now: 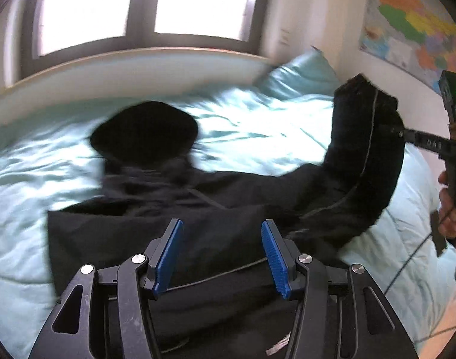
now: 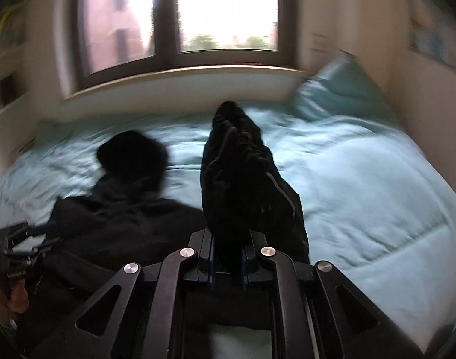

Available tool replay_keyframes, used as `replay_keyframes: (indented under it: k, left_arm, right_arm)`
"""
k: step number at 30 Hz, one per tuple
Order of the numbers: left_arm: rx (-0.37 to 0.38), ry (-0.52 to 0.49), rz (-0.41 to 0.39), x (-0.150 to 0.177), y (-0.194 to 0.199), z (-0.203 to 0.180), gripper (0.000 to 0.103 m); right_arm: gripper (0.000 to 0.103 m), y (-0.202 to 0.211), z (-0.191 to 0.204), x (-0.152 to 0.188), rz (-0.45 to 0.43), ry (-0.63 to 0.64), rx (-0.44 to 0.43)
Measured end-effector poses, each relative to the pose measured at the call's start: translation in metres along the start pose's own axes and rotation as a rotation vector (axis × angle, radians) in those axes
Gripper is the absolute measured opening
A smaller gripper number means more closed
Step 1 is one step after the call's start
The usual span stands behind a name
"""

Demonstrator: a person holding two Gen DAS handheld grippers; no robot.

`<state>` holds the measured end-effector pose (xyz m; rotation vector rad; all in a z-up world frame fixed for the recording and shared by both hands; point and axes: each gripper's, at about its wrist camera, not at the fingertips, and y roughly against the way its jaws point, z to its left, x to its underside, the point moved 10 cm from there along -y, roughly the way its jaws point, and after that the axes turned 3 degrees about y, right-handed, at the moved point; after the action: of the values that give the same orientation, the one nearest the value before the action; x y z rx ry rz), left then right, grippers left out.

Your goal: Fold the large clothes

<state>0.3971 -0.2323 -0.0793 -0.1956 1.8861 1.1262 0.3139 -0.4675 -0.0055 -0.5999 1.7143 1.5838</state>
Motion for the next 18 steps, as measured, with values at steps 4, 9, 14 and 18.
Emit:
replay_keyframes:
  k: [4,9,14,18]
  left_arm:
    - [-0.038,0.069,-0.021,0.012,0.026,0.061,0.056]
    - [-0.088,0.140,-0.011,0.036,0.037,0.122,0.056]
    - [-0.098,0.204,0.005,0.059,0.034,0.160,0.056]
    - [-0.099,0.236,0.044,0.077,0.023,0.177,0.056]
  right_arm:
    - [0.014,-0.033,0.088,-0.003,0.046,0.078,-0.055]
    - [0.014,-0.073,0.190,0.010,0.115,0.167,-0.129]
    - [0.016,-0.116,0.259,0.036,0.196,0.217,-0.217]
    - [0.019,-0.160,0.294,0.070,0.295,0.213,-0.257]
